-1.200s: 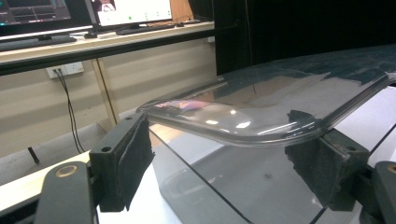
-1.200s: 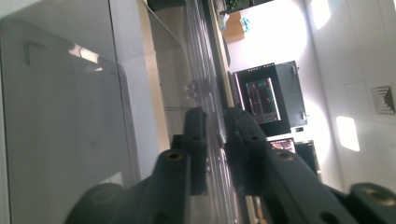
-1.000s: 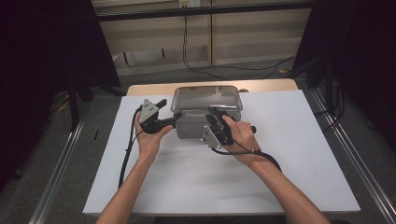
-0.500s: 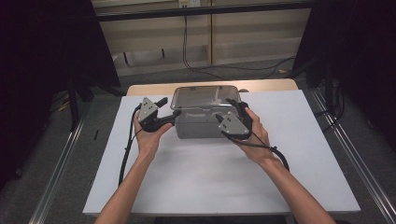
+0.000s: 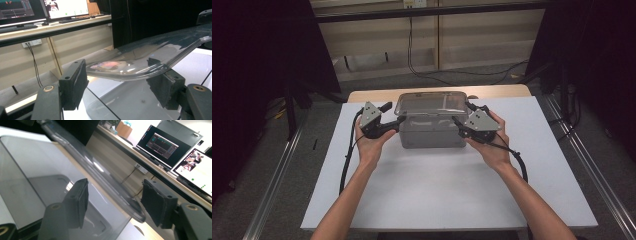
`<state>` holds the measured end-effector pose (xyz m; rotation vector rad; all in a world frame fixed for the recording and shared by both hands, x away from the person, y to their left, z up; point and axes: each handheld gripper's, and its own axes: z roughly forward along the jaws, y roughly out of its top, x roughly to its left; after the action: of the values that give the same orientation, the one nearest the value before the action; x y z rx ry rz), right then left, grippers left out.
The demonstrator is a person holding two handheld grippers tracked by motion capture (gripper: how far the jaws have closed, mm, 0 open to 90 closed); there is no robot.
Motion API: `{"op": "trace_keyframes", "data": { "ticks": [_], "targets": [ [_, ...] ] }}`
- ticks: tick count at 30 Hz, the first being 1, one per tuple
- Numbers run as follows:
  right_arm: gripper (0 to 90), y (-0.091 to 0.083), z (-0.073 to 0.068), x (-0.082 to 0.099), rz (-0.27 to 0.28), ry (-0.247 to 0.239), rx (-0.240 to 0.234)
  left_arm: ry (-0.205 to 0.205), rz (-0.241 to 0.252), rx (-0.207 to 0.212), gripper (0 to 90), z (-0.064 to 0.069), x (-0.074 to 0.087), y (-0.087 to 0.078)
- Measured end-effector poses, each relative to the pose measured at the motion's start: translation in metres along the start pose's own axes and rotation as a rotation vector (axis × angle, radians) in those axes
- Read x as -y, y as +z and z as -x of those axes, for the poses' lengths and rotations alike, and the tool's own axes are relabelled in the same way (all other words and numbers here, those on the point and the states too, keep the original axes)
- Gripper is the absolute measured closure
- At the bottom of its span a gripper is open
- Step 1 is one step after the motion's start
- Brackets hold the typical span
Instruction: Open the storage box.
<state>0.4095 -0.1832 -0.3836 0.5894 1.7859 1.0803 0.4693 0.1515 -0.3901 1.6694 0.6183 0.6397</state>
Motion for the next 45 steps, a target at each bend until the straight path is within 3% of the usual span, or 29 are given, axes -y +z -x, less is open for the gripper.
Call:
{"op": "trace_keyframes", "data": {
  "ticks": [3, 9, 15, 26, 30, 37, 45],
  "targets": [
    [42.3, 0.001, 0.003, -0.001, 0.013, -0.001, 0.012, -0.006, 0.007, 0.0, 34.5, -0.001, -0.002, 0.0],
    [50.0, 0.002, 0.006, -0.001, 0.044, 0.038, -0.01, 0.016, 0.011, 0.002, 38.0, -0.001, -0.007, 0.002],
    [54.7, 0.004, 0.012, -0.001, 0.066, 0.064, -0.01, 0.018, 0.021, 0.025, 43.7, -0.002, -0.012, 0.003],
    [55.6, 0.007, 0.021, -0.002, 0.09, 0.108, -0.036, 0.045, 0.027, 0.027, 47.1, -0.005, -0.02, 0.007],
    [55.6, 0.008, 0.023, -0.001, 0.094, 0.124, -0.043, 0.023, 0.027, 0.038, 46.5, -0.006, -0.019, 0.01],
    [56.7, 0.009, 0.028, 0.001, 0.11, 0.15, -0.044, 0.045, 0.021, 0.038, 48.9, -0.008, -0.024, 0.013],
    [56.4, 0.016, 0.036, -0.007, 0.119, 0.168, -0.064, 0.032, 0.028, 0.032, 51.2, -0.011, -0.029, 0.015]
  ]
}}
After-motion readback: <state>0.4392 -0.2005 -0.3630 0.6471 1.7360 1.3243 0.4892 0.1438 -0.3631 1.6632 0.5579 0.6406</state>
